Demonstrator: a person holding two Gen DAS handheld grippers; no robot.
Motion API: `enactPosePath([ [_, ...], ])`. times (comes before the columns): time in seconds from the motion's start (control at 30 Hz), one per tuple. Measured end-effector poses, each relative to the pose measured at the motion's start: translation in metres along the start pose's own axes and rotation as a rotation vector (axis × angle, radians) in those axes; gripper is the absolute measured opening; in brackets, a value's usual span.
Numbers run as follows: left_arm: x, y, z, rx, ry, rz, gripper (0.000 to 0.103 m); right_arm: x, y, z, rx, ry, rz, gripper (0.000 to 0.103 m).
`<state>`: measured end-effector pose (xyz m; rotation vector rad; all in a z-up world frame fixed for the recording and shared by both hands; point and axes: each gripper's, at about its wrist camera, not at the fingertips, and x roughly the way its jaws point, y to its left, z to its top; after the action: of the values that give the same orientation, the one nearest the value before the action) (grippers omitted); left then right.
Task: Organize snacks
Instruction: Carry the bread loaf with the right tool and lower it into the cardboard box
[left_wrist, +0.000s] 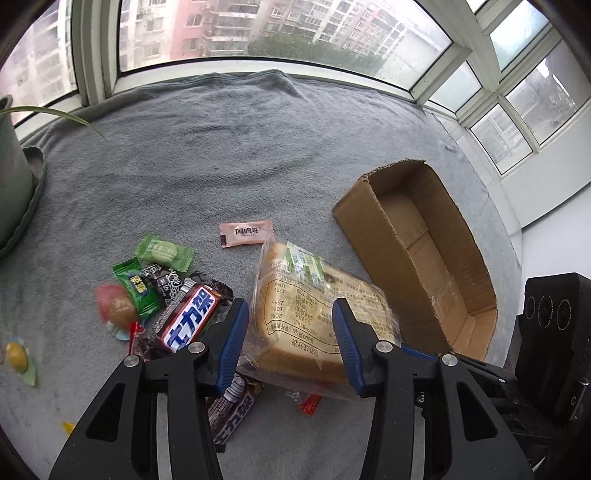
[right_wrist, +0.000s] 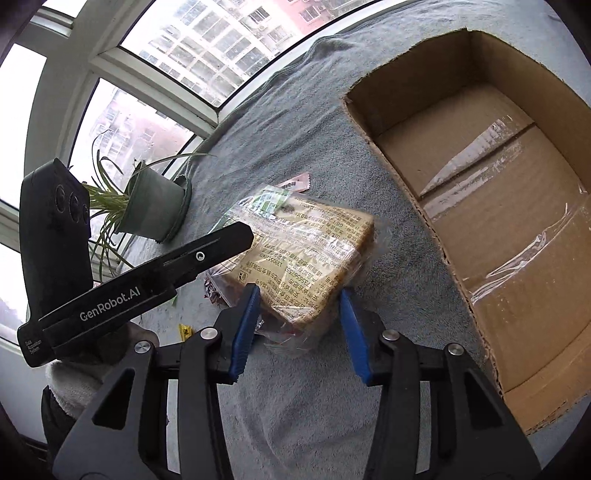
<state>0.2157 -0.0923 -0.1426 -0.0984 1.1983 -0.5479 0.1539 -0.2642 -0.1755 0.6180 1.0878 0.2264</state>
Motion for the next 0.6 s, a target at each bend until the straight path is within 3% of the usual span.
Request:
enactPosePath([
  [0.3, -0.038, -0.038, -0.004, 0.03, -0.114, -0.021, 0.045, -0.057, -0.003, -0.005, -0.052, -0.076, 0.009, 0.047],
  [0.6, -0.022, -0.103, -0.013, 0.071, -0.137, -0.097, 0.045, -0.119, -0.054, -0.009, -0.072, -0.154, -0.088, 0.047],
])
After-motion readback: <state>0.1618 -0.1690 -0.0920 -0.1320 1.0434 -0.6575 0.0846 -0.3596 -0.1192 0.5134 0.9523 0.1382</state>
